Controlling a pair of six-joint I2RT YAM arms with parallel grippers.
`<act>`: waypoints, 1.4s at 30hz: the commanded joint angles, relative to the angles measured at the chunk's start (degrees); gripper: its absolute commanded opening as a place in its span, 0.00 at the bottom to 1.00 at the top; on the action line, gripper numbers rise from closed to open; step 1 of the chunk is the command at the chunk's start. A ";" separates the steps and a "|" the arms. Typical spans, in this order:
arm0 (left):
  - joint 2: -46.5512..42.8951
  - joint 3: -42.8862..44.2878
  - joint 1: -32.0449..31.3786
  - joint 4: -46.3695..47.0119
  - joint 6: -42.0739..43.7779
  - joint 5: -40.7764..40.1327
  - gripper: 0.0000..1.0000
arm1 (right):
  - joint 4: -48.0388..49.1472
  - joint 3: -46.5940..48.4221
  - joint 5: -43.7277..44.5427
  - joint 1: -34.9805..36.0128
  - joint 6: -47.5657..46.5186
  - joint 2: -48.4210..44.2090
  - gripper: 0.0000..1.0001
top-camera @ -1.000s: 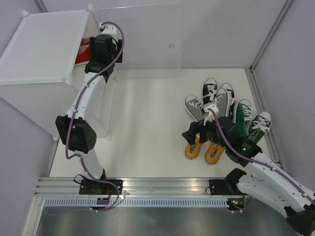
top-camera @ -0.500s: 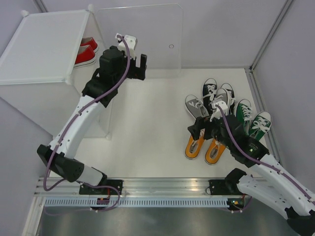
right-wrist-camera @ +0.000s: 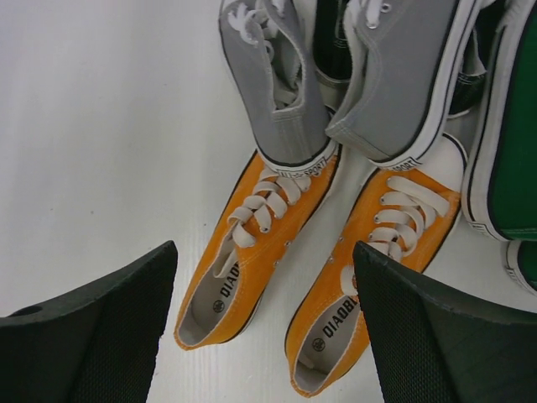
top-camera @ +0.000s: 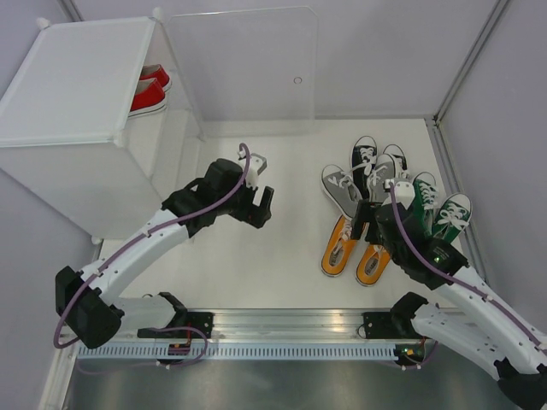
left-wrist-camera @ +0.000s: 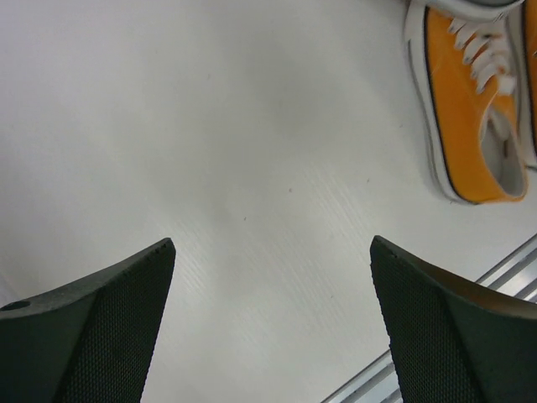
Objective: Place and organize the shoes in the shoe cabinet
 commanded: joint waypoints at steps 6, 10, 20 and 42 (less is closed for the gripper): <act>-2.01 -7.28 0.64 -6.82 -3.32 -7.51 1.00 | -1.08 1.72 10.65 -1.62 3.25 7.36 0.74; -0.16 -6.84 1.52 -6.91 -2.45 -7.08 1.00 | 1.98 4.01 9.43 -7.50 1.84 12.99 0.73; -2.87 -11.93 1.96 -6.20 -1.48 -7.16 1.00 | 10.78 11.73 8.44 -22.54 3.16 33.26 0.70; -2.97 -13.70 1.96 -6.12 -1.39 -16.30 0.99 | 11.84 15.35 3.46 -28.26 -0.44 48.33 0.69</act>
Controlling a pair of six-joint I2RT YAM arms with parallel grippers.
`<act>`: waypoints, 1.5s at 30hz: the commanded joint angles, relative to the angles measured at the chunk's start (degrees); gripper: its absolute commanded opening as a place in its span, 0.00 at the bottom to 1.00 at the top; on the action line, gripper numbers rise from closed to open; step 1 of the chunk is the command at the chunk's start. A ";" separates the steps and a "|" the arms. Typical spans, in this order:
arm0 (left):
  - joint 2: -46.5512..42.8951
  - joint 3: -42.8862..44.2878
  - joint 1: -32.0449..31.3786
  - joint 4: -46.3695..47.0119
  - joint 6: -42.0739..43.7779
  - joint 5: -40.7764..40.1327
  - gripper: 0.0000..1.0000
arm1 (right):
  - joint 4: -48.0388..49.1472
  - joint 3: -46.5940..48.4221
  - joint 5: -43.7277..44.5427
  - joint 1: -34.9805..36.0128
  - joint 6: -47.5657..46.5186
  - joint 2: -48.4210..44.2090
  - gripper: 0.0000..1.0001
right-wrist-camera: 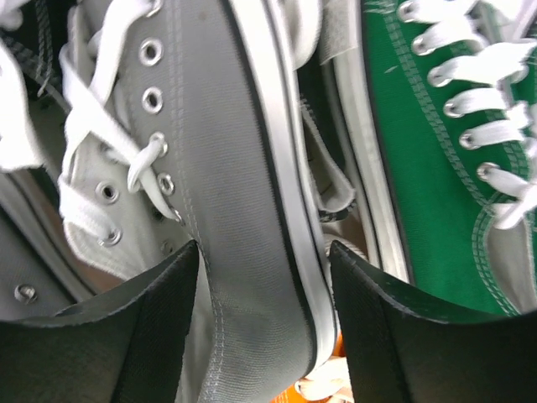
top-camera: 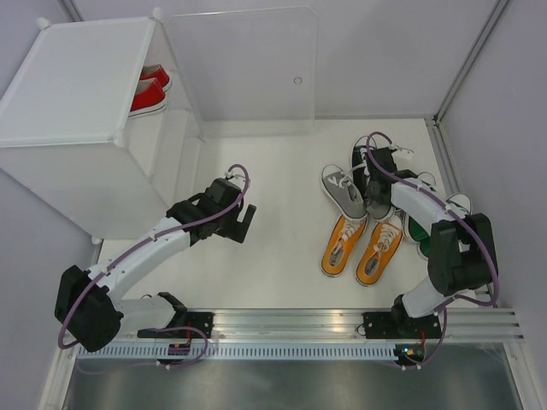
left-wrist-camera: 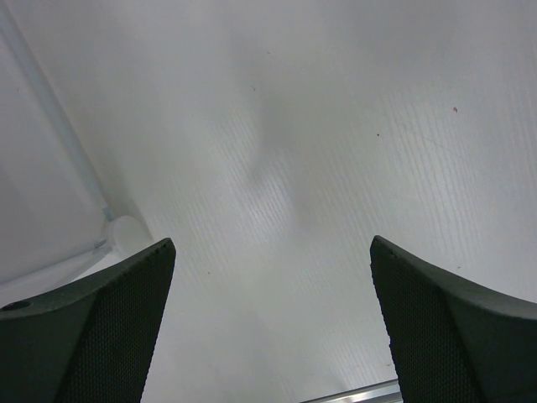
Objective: Place and organize the shoes in the shoe cabinet
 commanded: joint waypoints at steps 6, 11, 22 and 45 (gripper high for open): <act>-0.31 -0.06 0.19 0.90 0.05 -0.89 0.99 | 0.25 1.77 -5.33 0.77 -3.51 -4.50 0.81; -0.30 -0.15 0.19 0.90 0.14 -0.89 0.99 | -3.28 4.41 -1.01 1.48 -3.60 -0.03 0.83; 0.40 -0.23 0.19 0.81 0.32 -0.81 0.99 | -4.25 3.62 4.10 0.34 -3.25 4.47 0.73; 0.14 -0.15 0.19 0.81 -0.03 -1.77 0.99 | -4.43 17.85 -9.33 15.62 -18.71 -9.34 0.01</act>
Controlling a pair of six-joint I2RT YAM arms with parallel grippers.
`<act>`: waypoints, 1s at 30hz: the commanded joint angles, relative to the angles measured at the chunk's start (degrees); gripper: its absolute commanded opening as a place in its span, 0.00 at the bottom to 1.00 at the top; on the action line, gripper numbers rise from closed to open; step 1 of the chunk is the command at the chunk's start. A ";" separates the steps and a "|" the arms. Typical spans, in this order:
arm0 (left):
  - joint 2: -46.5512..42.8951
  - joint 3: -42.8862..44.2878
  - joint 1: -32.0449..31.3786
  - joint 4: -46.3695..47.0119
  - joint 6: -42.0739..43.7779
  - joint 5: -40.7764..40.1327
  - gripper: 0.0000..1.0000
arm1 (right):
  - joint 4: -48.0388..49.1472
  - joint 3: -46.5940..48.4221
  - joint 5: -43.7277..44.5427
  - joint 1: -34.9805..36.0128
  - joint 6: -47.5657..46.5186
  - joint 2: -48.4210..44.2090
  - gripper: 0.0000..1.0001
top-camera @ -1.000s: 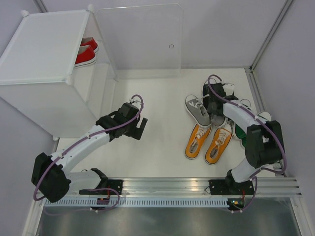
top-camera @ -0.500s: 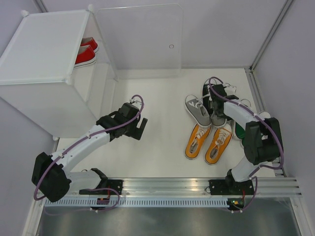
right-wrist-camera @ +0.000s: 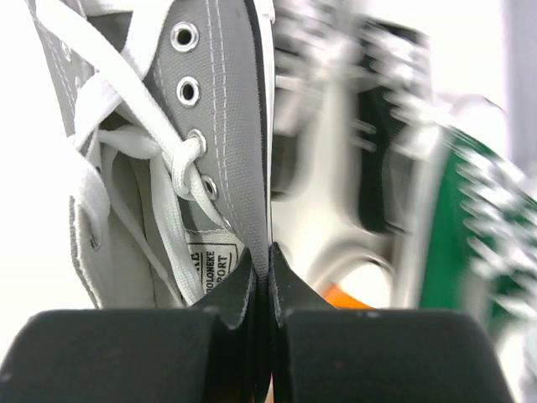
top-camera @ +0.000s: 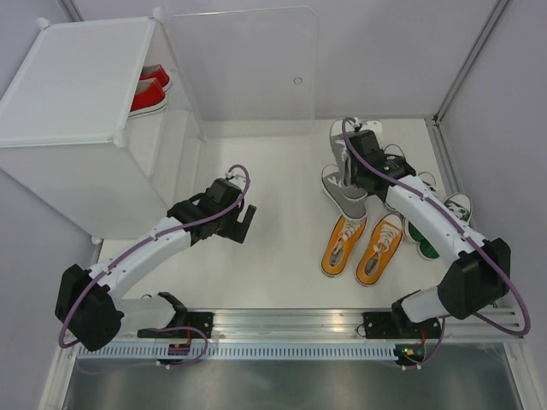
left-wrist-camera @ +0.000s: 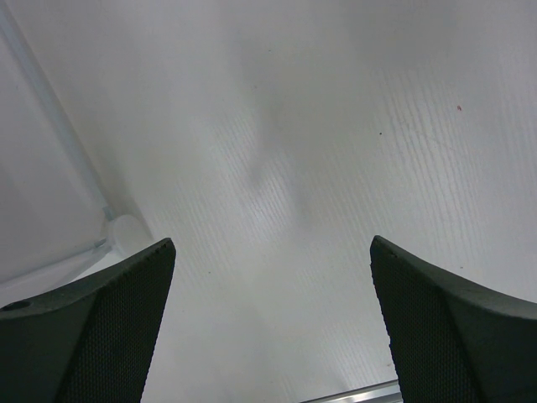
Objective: Place and organize the shoes in the shoe cabinet
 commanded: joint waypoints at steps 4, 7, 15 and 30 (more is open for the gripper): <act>-0.82 0.05 0.19 0.99 -0.21 -1.82 0.99 | 8.68 7.49 -20.47 8.01 -6.11 2.59 0.01; -1.18 0.14 0.19 1.08 -0.39 -2.34 0.99 | 12.02 9.51 -23.92 10.74 -8.22 8.30 0.01; -2.76 -0.39 0.19 2.13 -0.30 -2.78 0.99 | 17.74 16.88 -35.43 13.65 -12.71 27.62 0.01; -0.04 1.28 -1.03 4.24 -2.23 3.00 0.99 | 19.15 14.09 -28.26 14.62 -11.57 23.72 0.85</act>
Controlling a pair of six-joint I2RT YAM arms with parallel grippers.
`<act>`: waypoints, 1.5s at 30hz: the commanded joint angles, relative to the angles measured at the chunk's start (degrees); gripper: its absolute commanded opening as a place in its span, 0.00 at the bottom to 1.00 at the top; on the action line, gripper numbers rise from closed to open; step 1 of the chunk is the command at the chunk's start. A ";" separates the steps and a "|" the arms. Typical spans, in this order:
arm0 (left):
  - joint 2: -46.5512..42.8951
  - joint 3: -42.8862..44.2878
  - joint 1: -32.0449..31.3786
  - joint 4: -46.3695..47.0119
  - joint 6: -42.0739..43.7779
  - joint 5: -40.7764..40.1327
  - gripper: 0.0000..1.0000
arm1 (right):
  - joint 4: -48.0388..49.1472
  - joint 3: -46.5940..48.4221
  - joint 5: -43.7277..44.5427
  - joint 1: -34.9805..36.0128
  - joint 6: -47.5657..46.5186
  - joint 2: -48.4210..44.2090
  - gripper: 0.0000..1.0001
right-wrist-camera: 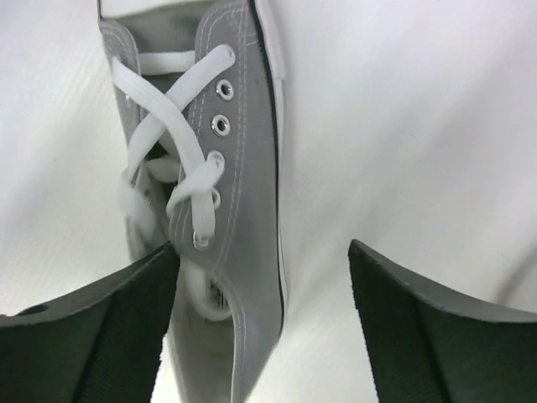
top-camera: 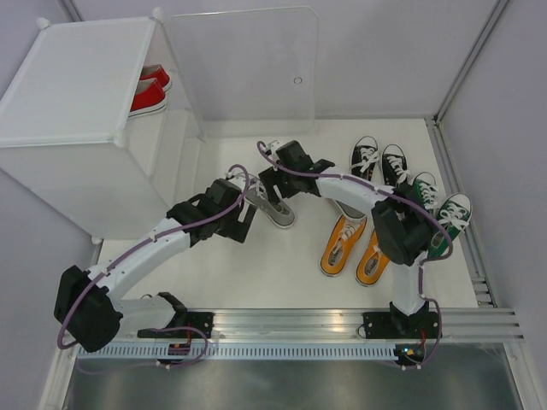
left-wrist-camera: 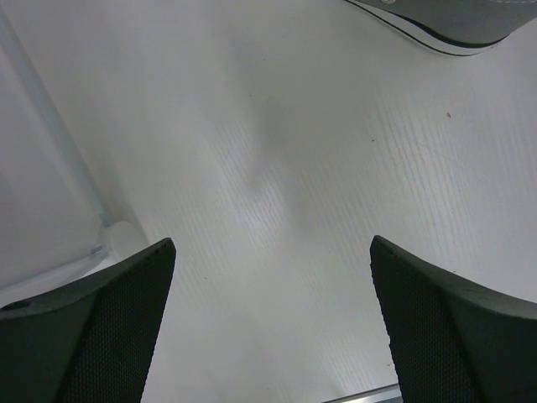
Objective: Place and organize the shoes in the shoe cabinet
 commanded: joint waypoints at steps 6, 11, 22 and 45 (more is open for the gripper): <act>8.67 9.02 -6.43 3.50 -5.38 4.03 0.99 | -3.28 -8.79 25.03 -0.44 9.01 -27.23 0.95; 17.54 17.45 -9.69 3.94 -6.98 2.44 0.98 | -8.99 -17.91 36.56 -1.41 15.80 -41.98 0.98; 36.96 32.14 -11.63 5.70 -1.00 2.61 0.89 | -5.83 -35.86 34.47 -1.68 20.12 -65.13 0.98; 48.58 33.73 -12.07 6.66 -8.47 1.65 0.48 | -5.04 -40.44 35.44 -1.68 19.77 -67.16 0.98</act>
